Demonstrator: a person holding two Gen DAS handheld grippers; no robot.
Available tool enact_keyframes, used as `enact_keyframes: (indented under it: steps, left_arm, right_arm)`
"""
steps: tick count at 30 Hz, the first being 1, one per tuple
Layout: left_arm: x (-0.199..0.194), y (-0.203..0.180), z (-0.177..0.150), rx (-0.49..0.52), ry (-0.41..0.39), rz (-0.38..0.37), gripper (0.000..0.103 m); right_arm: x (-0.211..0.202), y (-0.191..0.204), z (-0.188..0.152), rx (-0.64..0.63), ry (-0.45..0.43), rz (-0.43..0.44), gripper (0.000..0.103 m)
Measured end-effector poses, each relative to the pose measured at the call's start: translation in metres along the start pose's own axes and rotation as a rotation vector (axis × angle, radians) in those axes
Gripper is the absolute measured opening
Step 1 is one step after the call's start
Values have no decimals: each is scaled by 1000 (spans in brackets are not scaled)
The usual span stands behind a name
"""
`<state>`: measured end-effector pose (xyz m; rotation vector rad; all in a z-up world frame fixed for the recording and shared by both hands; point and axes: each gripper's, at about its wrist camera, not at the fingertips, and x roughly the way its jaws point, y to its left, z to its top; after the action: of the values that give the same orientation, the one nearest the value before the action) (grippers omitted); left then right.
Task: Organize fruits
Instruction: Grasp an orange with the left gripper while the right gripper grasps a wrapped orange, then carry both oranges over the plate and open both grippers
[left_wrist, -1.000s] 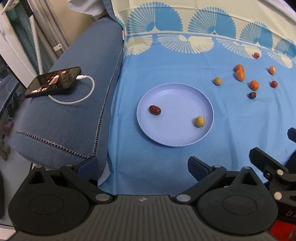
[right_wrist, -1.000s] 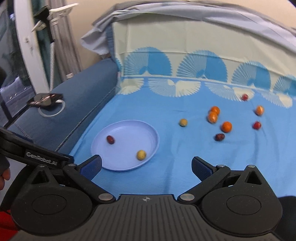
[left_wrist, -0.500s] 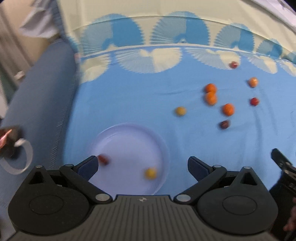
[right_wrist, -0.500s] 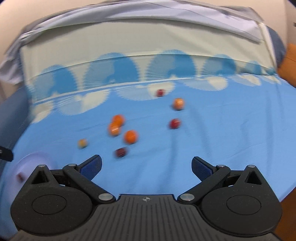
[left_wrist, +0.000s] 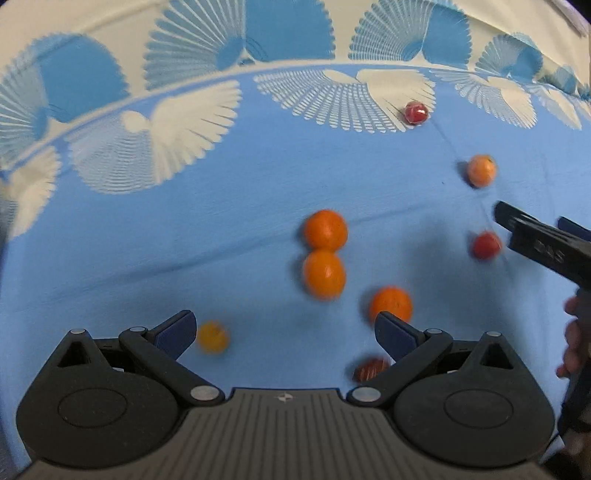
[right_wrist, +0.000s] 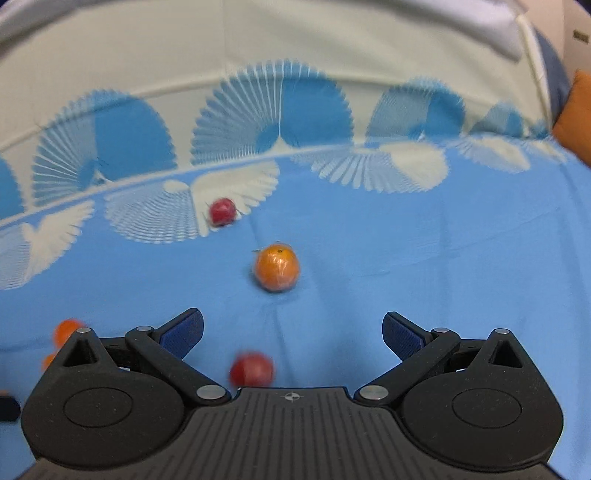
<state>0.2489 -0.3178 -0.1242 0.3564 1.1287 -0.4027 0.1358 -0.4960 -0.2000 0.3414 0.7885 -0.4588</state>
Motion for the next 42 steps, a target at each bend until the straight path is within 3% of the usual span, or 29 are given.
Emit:
enact_keyframes:
  steps: [7,13,14,15,16,17,18,19,20,25,30,35,37,42]
  left_arm:
    - [70,11,23,-79,112,-27,103]
    - [81,19,21,-85,136,-40,103]
    - [81,18,22,-84,144,-35,103]
    - [80,17,25,-85,152,-26,102]
    - [75,17,27,-86,134,-23,98]
    - [69,15,29,-79,105,-34,81]
    - [63,13,31,-69,89,-54,49]
    - [58,11,32,-48,85,-88,39]
    - [53,9,32,-31,83,-87,39]
    - [6,16,6,28,-16,-66,39]
    - [-51,44,-41,35,-69,-32,39]
    - [-118,77,-108,1,-67,8,39]
    - [-144,89,-135,8,-90,61,39]
    - [-201,122,-185,-56,-152,128,39]
  right_arm:
    - [82,5,14,-39,36,-42,102]
    - [80,8,6,-104,-31,-36,99]
    - [78,8,6,-106,-34,-16,90]
    - [75,9,6,-104,-37,7,66]
    - [71,12,6,-110,-47,23,45]
    - [67,16,7,-132,-47,21,39]
    - [63,19,9,-148,-43,3,39]
    - [58,19,9,-150,-48,-8,39]
    - [52,18,10,-140,-57,-12,39]
    - [-14,3,10,-62,-122,8,39]
    - [-113,8,-24,-101,-184,46,40]
    - [-199,32,-74,-101,-133,152,40]
    - [-229,48,-92,-115,-109,205,40]
    - [-295,99,-122,-232,-94,376,40]
